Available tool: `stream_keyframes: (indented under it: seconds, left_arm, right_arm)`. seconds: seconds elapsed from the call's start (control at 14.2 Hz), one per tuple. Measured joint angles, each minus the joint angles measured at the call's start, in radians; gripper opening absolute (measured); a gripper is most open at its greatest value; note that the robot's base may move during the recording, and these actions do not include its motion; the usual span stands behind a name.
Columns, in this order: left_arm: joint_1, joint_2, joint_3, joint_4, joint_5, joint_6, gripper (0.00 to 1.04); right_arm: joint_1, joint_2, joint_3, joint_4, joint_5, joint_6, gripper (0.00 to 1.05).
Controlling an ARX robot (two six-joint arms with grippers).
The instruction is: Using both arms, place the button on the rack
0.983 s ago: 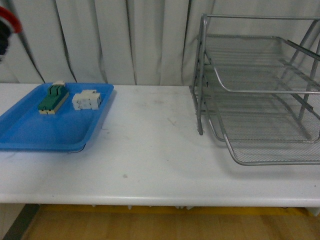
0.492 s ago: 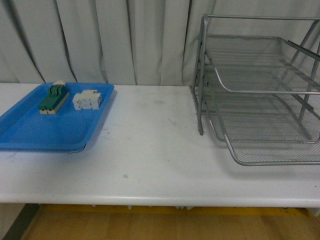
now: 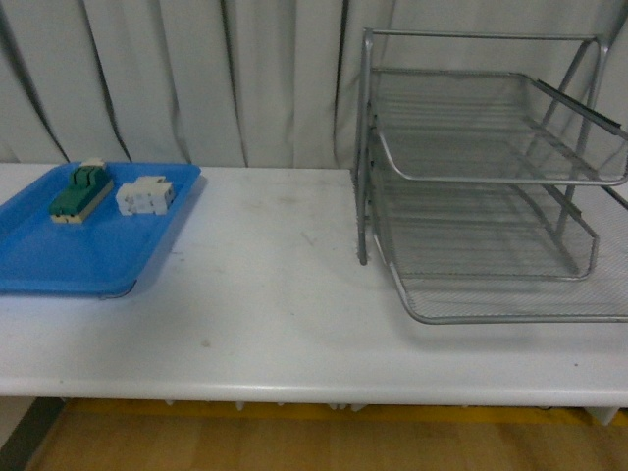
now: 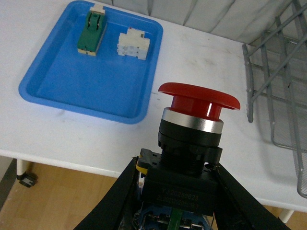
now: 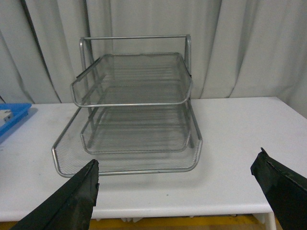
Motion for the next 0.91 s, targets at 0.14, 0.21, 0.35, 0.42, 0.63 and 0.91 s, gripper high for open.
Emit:
stream_keyframes:
  seconds: [0.14, 0.21, 0.35, 0.42, 0.63, 0.91]
  left_arm:
    - [0.005, -0.001, -0.003, -0.005, 0.003, 0.0, 0.37]
    - [0.01, -0.011, -0.008, -0.004, 0.004, 0.002, 0.37]
    - [0.01, -0.013, -0.021, -0.002, 0.01, 0.002, 0.37]
    - [0.01, -0.017, -0.023, 0.002, 0.01, 0.001, 0.37]
    - [-0.022, 0.043, 0.008, 0.022, 0.026, 0.002, 0.37]
    - [-0.277, 0.286, 0.222, 0.079, -0.004, 0.037, 0.37]
  right_arm:
    - [0.0, 0.0, 0.0, 0.0, 0.0, 0.0, 0.98]
    - [0.0, 0.0, 0.0, 0.0, 0.0, 0.0, 0.98]
    - [0.0, 0.0, 0.0, -0.001, 0.0, 0.0, 0.98]
    - [0.0, 0.0, 0.0, 0.0, 0.0, 0.0, 0.98]
    - [0.0, 0.0, 0.0, 0.001, 0.005, 0.0, 0.98]
    - [0.0, 0.0, 0.0, 0.0, 0.004, 0.0, 0.98]
